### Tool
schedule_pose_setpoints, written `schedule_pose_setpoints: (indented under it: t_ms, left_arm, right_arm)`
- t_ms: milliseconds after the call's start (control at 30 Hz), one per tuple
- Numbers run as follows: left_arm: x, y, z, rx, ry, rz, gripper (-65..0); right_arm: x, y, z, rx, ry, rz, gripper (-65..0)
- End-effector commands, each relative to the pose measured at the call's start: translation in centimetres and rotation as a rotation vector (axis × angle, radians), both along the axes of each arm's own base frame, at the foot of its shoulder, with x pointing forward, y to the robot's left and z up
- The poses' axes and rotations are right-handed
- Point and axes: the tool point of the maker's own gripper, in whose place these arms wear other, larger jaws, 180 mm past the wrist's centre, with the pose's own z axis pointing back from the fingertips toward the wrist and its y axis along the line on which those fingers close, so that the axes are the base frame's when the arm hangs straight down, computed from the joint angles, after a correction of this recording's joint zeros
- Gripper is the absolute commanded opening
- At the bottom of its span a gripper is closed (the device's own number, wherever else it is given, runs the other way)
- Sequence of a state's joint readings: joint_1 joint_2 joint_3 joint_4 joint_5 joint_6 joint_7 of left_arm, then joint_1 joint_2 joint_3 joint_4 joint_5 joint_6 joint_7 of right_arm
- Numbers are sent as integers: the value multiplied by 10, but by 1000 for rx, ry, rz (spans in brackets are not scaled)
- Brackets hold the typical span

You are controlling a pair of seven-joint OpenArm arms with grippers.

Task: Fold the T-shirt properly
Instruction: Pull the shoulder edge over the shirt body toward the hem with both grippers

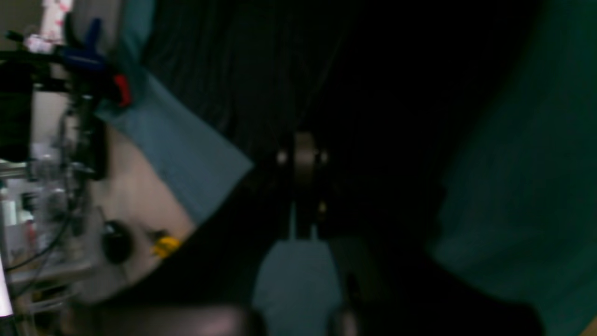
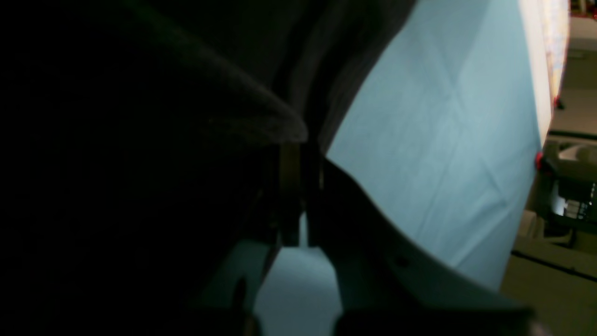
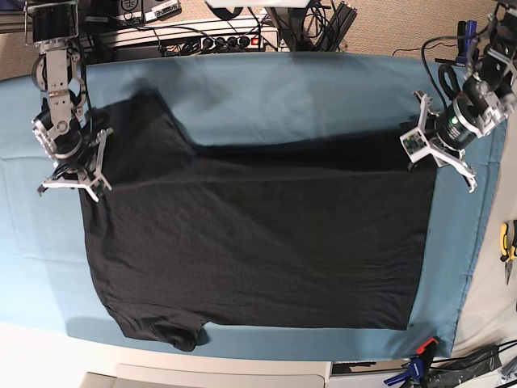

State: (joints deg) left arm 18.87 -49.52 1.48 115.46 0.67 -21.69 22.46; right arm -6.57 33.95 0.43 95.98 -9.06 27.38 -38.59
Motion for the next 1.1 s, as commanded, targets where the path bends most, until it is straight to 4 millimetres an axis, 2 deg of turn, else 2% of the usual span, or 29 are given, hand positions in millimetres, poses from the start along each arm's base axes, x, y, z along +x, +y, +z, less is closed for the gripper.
schedule_pose_setpoints:
  t_ms: [0, 167, 300, 400, 567, 700, 733, 833, 867, 1067]
  left_arm:
    - [8, 3, 9, 2, -29, -4, -650]
    - [18, 12, 6, -19, -15, 19, -650]
    - [27, 13, 14, -32, -38, 24, -650]
    - [30, 8, 18, -74, -37, 28, -650]
    - [23, 5, 12, -80, 11, 8, -650]
    - [9, 0, 0, -72, 105, -38, -650]
    - [6, -1, -2, -70, 123, -48, -624]
    - [-3, -1, -9, -77, 199, -40, -419]
    - [-8, -2, -13, -79, 229, -41, -383]
    - [-44, -2, -37, -60, 350, -71, -377]
  right_arm:
    - [13, -6, 20, -18, -62, 3, -650]
    - [25, 1, 31, 14, -95, 25, -650]
    - [26, 7, 31, 31, -94, 55, -650]
    - [25, 2, 25, 37, -78, 41, -650]
    - [19, -16, 3, 46, -22, -10, -650]
    - [18, -19, 0, 47, -14, -19, -650]
    - [18, -19, 0, 47, -14, -19, -650]
    - [18, -19, 0, 47, -14, -19, -650]
    - [18, -19, 0, 47, -13, -19, -650]
    - [18, -18, -1, 49, -13, -20, -650]
